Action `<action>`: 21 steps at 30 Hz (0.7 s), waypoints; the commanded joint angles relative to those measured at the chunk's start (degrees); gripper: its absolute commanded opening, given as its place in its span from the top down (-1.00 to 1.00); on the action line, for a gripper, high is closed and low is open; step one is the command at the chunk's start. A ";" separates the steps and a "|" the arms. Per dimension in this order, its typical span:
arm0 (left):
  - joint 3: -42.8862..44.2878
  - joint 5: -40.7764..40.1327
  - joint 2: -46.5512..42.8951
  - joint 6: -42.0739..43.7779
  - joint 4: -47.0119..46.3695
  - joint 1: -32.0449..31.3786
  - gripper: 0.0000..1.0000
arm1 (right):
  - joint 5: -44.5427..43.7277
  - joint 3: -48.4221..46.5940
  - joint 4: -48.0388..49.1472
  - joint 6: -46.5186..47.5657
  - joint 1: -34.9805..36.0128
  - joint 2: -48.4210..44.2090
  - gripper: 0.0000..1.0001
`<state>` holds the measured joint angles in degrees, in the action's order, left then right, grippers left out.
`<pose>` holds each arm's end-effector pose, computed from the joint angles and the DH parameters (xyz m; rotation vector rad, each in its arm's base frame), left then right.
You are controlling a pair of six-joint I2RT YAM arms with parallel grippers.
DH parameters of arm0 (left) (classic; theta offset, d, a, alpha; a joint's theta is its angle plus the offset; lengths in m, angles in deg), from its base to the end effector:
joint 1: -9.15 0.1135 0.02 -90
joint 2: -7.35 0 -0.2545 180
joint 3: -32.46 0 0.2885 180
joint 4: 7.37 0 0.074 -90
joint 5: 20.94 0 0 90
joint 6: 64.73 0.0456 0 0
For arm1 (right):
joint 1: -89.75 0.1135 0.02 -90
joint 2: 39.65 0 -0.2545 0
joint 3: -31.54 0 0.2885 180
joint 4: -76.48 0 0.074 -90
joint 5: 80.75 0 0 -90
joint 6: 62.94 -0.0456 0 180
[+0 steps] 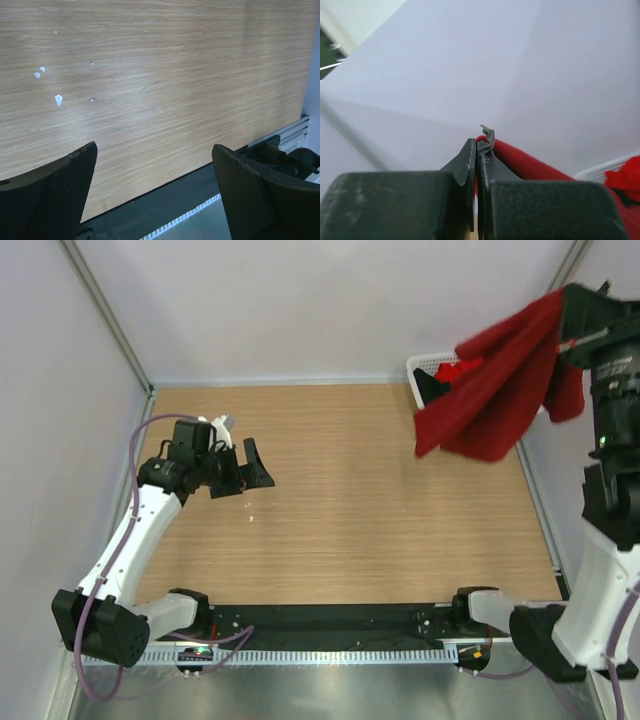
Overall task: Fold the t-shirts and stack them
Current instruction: Move the tshirt to the center of the board
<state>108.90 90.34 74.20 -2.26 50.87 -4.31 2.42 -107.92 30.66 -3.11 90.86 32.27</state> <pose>0.2698 -0.0816 0.3081 -0.1295 2.4878 -0.7656 0.1621 -0.0023 0.6662 0.4032 1.1348 0.4080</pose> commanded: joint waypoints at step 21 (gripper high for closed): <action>-0.20 -0.78 1.69 -17.12 -7.39 -15.45 -0.93 | 12.73 52.38 -29.90 -5.32 23.77 -0.37 -0.65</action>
<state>107.18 91.89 73.39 -17.69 45.65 -16.22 18.98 -59.79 6.02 -7.83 114.59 33.19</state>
